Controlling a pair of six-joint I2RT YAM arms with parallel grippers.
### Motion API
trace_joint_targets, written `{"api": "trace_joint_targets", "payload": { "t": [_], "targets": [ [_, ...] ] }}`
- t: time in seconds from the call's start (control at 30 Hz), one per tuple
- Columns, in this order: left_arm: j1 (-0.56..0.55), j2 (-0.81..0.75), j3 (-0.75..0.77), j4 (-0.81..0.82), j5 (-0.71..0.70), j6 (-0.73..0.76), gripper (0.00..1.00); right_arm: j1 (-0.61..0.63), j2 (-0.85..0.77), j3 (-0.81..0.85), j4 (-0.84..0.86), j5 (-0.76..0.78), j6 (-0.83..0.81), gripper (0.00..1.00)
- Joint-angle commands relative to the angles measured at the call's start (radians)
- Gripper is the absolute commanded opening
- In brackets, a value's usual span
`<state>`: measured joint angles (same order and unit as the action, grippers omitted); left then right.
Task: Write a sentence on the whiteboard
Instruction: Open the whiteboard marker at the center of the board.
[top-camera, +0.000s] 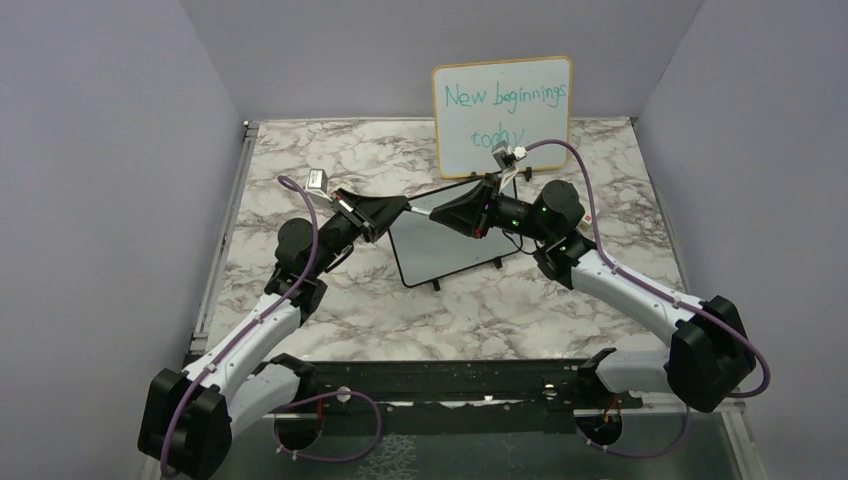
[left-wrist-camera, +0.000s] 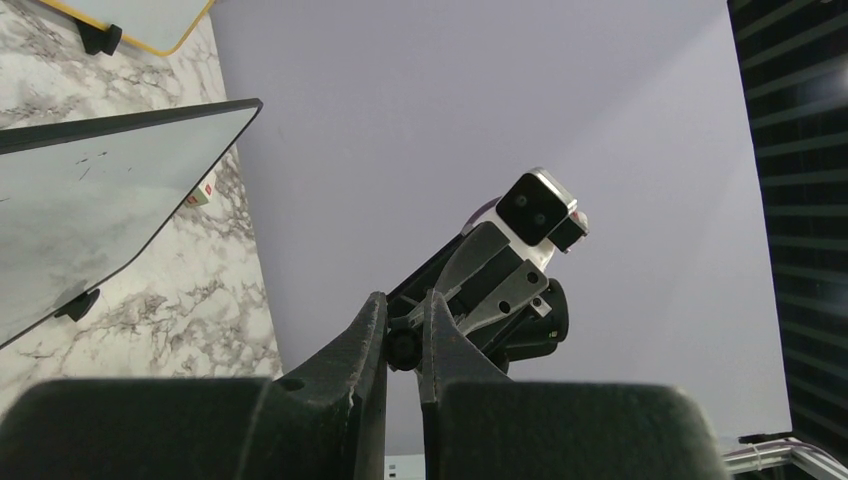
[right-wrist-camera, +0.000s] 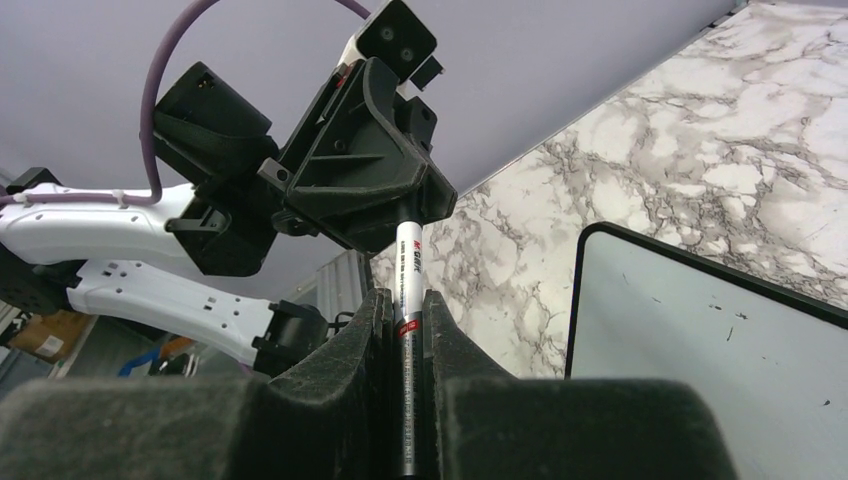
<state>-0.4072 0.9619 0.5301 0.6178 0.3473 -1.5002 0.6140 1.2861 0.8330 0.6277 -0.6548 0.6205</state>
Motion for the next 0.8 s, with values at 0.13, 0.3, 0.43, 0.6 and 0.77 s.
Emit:
{"api": "trace_joint_targets", "payload": {
  "t": [0.13, 0.3, 0.43, 0.6, 0.77],
  "targets": [
    [-0.008, 0.031, 0.048, 0.038, -0.022, 0.014, 0.0, 0.001, -0.018, -0.002, -0.017, -0.048, -0.027, 0.08],
    [-0.008, 0.031, 0.043, 0.038, -0.033, 0.011, 0.0, 0.001, -0.02, 0.002, -0.026, -0.05, -0.033, 0.22],
    [-0.008, 0.021, 0.03, 0.039, -0.051, 0.005, 0.0, 0.001, -0.018, 0.001, -0.025, -0.04, -0.029, 0.24],
    [-0.008, 0.012, 0.023, 0.039, -0.064, 0.004, 0.0, 0.002, -0.013, 0.0, -0.015, -0.046, -0.025, 0.24],
    [-0.01, 0.008, 0.016, 0.039, -0.065, 0.001, 0.0, 0.001, -0.02, -0.014, 0.012, -0.027, -0.007, 0.22]
  ]
}}
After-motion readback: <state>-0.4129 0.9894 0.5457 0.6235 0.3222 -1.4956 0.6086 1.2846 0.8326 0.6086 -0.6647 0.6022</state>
